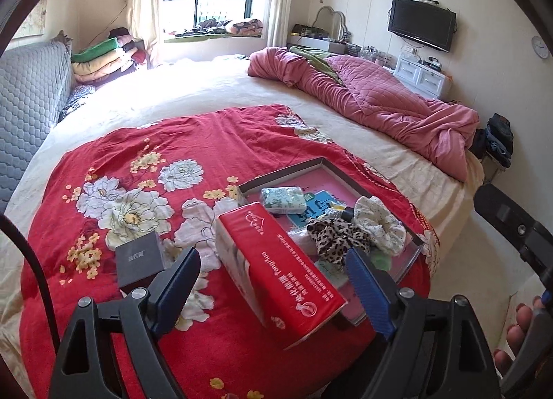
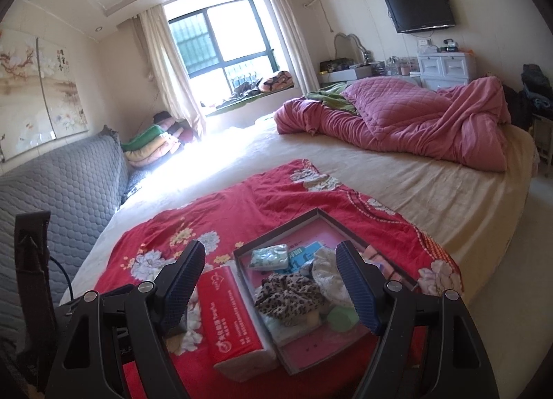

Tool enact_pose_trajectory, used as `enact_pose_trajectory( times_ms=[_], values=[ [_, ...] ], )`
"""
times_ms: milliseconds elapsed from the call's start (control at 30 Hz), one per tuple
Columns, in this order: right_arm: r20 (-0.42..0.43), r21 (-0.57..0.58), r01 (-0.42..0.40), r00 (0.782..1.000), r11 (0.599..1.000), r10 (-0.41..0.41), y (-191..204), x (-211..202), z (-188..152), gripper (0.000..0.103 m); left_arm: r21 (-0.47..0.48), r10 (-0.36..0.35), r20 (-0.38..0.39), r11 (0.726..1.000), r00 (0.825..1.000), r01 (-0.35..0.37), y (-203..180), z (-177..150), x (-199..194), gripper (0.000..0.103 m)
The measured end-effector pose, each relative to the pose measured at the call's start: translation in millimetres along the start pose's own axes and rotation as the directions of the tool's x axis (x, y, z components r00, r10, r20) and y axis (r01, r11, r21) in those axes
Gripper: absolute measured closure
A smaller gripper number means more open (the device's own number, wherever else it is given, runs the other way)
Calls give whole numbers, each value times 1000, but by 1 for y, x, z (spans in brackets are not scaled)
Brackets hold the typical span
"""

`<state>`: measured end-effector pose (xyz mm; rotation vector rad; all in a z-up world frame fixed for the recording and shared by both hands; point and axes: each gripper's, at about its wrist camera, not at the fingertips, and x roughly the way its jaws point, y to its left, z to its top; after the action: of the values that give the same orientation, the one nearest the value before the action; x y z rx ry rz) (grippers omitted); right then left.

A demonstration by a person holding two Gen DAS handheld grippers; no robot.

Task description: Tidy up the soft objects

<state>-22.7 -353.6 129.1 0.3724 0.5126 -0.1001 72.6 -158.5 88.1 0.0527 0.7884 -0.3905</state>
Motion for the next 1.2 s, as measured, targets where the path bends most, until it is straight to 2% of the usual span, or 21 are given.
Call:
enact_pose_trajectory(
  times_ms=[167, 333, 567, 800, 933, 1200],
  values=[
    [-21, -77, 57, 998, 995, -58, 9, -12, -19, 24, -22, 25, -22, 999, 999, -26, 11, -17, -10, 18],
    [-58, -91, 95, 993, 991, -101, 7, -18, -35, 24, -27, 50, -32, 998, 998, -51, 13, -32, -22, 18],
    [-46, -145, 150, 986, 978, -158, 5, -31, -43, 24, -14, 57, -50, 998, 997, -58, 9, -46, -27, 18],
    [-71, -156, 164, 982, 974, -177, 2, -37, -57, 24, -7, 72, -63, 997, 995, -73, 0, -59, -26, 18],
    [-123, -134, 162, 976, 978, -178, -5, -29, -67, 24, 1, 68, -78, 998, 995, -68, -5, -65, -20, 18],
    [-156, -160, 159, 971, 974, -184, -3, -22, -84, 24, 3, 63, -105, 998, 992, -63, -11, -72, -8, 18]
  ],
)
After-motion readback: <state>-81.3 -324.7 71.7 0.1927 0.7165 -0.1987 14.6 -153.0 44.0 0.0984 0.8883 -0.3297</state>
